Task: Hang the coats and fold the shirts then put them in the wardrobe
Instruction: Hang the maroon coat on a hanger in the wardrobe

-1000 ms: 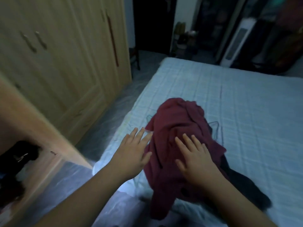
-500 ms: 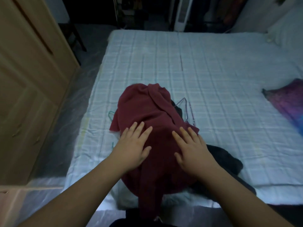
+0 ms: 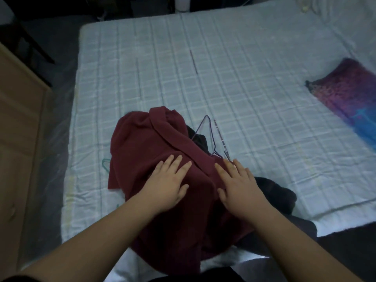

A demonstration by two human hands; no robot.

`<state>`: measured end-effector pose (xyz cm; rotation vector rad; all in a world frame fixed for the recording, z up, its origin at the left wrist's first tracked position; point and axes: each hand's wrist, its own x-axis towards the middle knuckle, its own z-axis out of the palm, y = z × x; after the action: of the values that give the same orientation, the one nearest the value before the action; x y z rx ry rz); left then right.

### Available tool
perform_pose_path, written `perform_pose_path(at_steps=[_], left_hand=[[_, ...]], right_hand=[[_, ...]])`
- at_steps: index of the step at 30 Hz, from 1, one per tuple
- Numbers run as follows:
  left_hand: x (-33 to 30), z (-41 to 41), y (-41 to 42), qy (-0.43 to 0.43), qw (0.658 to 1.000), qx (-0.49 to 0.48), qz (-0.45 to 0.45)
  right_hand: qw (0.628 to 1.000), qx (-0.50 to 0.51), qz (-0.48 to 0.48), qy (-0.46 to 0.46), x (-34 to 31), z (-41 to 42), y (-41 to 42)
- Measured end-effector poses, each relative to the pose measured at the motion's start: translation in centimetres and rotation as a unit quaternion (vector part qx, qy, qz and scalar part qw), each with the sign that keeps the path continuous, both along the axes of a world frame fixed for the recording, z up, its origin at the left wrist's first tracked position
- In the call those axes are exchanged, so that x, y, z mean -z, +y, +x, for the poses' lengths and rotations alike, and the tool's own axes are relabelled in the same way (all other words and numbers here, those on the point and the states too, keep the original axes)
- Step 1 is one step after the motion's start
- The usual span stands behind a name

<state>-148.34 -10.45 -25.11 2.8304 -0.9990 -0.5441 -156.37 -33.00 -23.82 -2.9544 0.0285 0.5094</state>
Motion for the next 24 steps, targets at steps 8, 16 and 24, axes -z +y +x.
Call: perform_pose_path(at_steps=[8,16,24], left_hand=[[5.9,5.7,-8.4,0.036,0.999,0.004,0.034],[12.7,7.4,-12.7,0.017,0.996,0.007,0.088],[13.8,7.0,-11.5,-0.046,0.998,-0.007,0.050]], right_hand=[[0.994,0.027,0.056,0.091,9.6,5.7,-7.0],[0.985,0.037,0.131,0.102,17.8,11.4,-9.5],[0.959,0.069,0.226,0.155,22.2,15.5,-10.4]])
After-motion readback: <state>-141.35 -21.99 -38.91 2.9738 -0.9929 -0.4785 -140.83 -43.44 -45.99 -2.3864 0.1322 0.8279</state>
